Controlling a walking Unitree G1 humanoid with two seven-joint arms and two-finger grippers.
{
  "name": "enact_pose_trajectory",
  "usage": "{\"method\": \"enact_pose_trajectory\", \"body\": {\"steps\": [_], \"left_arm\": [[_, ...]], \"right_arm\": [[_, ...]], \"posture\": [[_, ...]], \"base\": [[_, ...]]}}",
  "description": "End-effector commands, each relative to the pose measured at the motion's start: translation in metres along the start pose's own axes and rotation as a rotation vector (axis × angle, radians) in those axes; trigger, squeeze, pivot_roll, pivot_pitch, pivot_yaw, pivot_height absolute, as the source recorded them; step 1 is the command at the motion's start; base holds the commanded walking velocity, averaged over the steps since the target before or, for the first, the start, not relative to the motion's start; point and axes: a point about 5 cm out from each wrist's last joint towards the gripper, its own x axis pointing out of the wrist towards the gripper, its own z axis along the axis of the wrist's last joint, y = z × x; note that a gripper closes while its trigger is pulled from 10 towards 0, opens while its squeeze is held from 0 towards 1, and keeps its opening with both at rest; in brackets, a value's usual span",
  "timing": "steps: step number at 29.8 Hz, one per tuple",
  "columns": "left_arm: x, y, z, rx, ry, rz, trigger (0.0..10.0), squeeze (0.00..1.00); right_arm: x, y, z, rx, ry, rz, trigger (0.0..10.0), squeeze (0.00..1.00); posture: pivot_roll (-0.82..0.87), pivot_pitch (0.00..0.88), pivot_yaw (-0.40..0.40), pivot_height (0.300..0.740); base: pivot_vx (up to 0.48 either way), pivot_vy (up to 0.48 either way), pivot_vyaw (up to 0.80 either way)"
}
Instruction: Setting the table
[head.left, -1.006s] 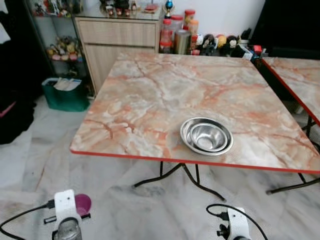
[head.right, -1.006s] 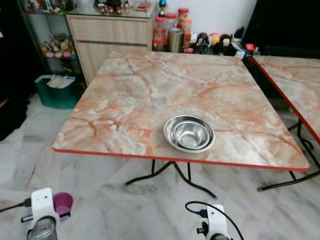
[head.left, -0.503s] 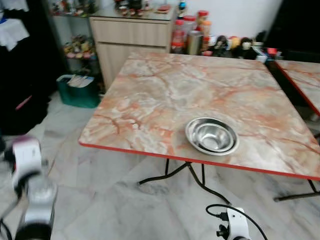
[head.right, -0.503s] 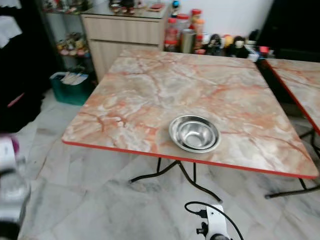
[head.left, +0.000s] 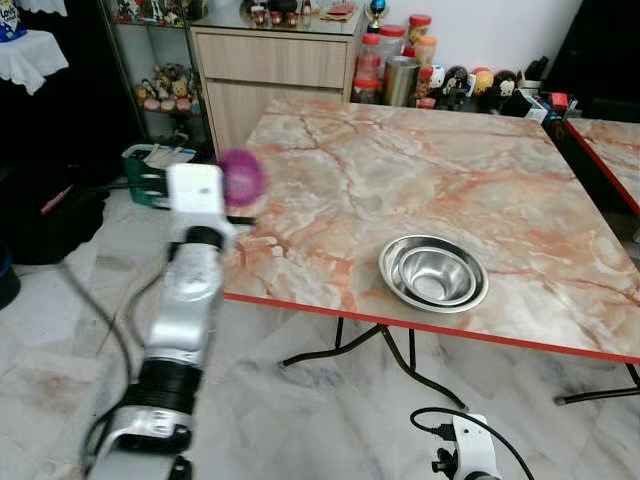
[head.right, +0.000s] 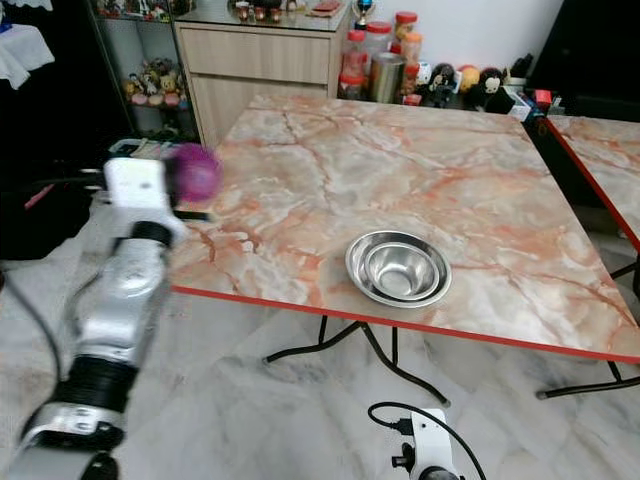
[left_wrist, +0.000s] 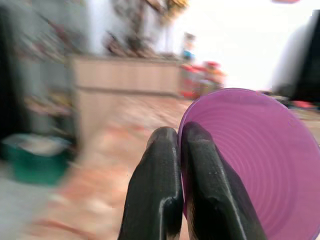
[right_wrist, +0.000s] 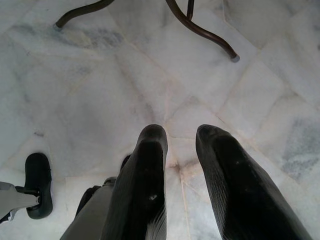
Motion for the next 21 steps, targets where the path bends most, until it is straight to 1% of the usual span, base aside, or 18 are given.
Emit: {"method": "enact_pose_trajectory", "body": {"steps": [1, 2, 3, 4, 5, 7, 8, 9, 11, 13, 18, 20, 21], "left_arm": [[0.001, -0.008, -0.005, -0.065, 0.077, -0.037, 10.0, 0.0], [0.001, -0.01, -0.009, -0.071, 0.105, -0.041, 10.0, 0.0], [0.001, -0.01, -0.009, -0.071, 0.105, -0.041, 10.0, 0.0], [0.001, -0.018, -0.013, -0.056, 0.141, -0.081, 10.0, 0.0], [0.0, -0.022, -0.014, -0.042, 0.165, -0.112, 10.0, 0.0], [0.0, -0.024, -0.014, -0.039, 0.182, -0.125, 10.0, 0.0], [0.0, -0.023, -0.016, -0.024, 0.198, -0.121, 10.0, 0.0], [0.0, -0.022, -0.018, 0.021, 0.216, -0.121, 10.0, 0.0], [0.0, -0.022, -0.019, 0.055, 0.216, -0.138, 10.0, 0.0], [0.0, -0.021, -0.017, 0.011, 0.216, -0.12, 10.0, 0.0], [0.001, -0.016, -0.014, 0.016, 0.208, -0.091, 10.0, 0.0], [0.001, -0.014, -0.013, 0.018, 0.209, -0.088, 10.0, 0.0], [0.001, -0.013, -0.012, 0.021, 0.207, -0.088, 10.0, 0.0]], "right_arm": [[0.0, -0.001, 0.003, 0.0, -0.012, -0.005, 10.0, 0.0], [0.0, -0.001, 0.003, 0.0, -0.012, -0.005, 10.0, 0.0], [0.0, -0.001, 0.003, 0.0, -0.012, -0.005, 10.0, 0.0], [0.0, 0.0, 0.003, 0.002, -0.011, -0.006, 10.0, 0.0], [0.0, 0.0, 0.003, 0.003, -0.01, -0.006, 10.0, 0.0], [0.0, 0.0, 0.003, 0.004, -0.01, -0.006, 10.0, 0.0], [0.0, 0.0, 0.003, 0.0, -0.008, -0.004, 10.0, 0.0], [0.0, 0.0, 0.003, -0.003, -0.006, 0.0, 10.0, 0.0], [0.0, 0.0, 0.003, 0.002, -0.007, 0.002, 10.0, 0.0], [0.0, 0.0, 0.003, 0.0, -0.006, 0.002, 10.0, 0.0], [0.001, -0.001, 0.002, -0.011, 0.005, -0.008, 10.0, 0.0], [0.001, -0.001, 0.002, -0.058, 0.033, -0.011, 10.0, 0.0], [0.001, -0.001, 0.002, -0.059, 0.033, -0.005, 10.0, 0.0]], "posture": [[0.11, 0.0, -0.032, 0.728], [0.11, 0.0, -0.032, 0.728], [0.11, 0.0, -0.032, 0.728], [0.1, 0.0, -0.031, 0.728], [0.1, 0.0, -0.029, 0.728], [0.1, 0.0, -0.029, 0.728], [0.11, 0.0, -0.029, 0.728], [0.11, 0.0, -0.029, 0.728], [0.11, 0.0, -0.029, 0.728], [0.11, 0.0, -0.029, 0.728], [0.1, 0.0, -0.028, 0.728], [0.11, 0.0, -0.028, 0.728], [0.11, 0.0, -0.027, 0.728]], "base": [[0.0, 0.0, 0.0], [0.0, 0.0, 0.0], [0.0, 0.0, 0.0], [0.0, 0.0, 0.0], [0.0, 0.0, 0.0], [0.0, 0.0, 0.0], [0.251, 0.0, 0.0], [0.289, 0.0, 0.0], [0.289, 0.0, 0.0], [0.294, 0.0, 0.0], [0.299, 0.0, 0.0], [0.321, 0.0, 0.0], [0.334, 0.0, 0.0]]}}
